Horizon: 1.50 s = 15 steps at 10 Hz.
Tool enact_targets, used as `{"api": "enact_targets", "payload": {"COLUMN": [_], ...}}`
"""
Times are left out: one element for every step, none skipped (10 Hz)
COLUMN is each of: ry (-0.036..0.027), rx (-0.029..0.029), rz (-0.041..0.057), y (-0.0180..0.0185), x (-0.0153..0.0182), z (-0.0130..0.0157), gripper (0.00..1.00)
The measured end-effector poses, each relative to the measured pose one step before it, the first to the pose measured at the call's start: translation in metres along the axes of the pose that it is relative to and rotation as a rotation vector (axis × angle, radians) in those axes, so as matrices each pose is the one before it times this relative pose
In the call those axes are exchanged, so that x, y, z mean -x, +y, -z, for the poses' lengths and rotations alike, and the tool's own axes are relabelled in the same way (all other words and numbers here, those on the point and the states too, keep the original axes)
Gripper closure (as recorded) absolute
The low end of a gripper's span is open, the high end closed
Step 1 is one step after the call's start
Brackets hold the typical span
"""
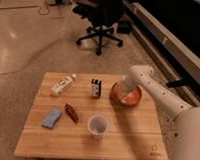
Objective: Push the ceramic bowl across the table
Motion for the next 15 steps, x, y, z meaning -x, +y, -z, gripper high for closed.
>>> {"api": "enact_targets", "payload": {"ry": [-0.01276, -0.01379, -0.00887, -0.00519, -0.01255, -0.01685, -0.02004, -0.03234, -0.02171, -0.02331, -0.04158, -0.02744, -0.0344, -0.04941, -0.0474], "rx": [-0.00452, -0.00694, -0.00683, -0.00691, -0.01163, -0.00653, -0.00338, -0.0022, -0.00118, 0.00207, 0.00486, 0.01115, 0.01623, 0.02307, 0.02202], "rz": [0.0208, 0.03103, 0.02355, 0.01734, 0.02008, 0.01323, 0.00926, 0.01217, 0.00532, 0.0093, 0.01538, 0.00721, 0.00476, 0.00044, -0.00333], "y": [-0.01341, -0.01822, -0.01271, -0.00845, -0.00891, -0.00722, -0.00595, -0.00589, -0.0011, -0.00227, -0.0045, 0.00012, 0.00541, 0.01147, 0.00947], "x": [0.00945, 0.01408, 0.0081, 0.00329, 0.00346, 0.00828, 0.00915, 0.01298, 0.00705, 0.0105, 0.02032, 0.01261, 0.0119, 0.01424, 0.01002], "z": [0.00656, 0.00465, 0.00106, 0.00237, 0.00403, 0.00047, -0.00085, -0.00039, 0.00141, -0.00059, -0.00229, -0.00188, -0.00026, 0.00074, -0.00187], "gripper": [0.77, 0.89, 0.97, 1.0, 1.0, 1.0, 1.0, 1.0, 1.0, 1.0, 1.0, 1.0, 1.0, 1.0, 1.0]}}
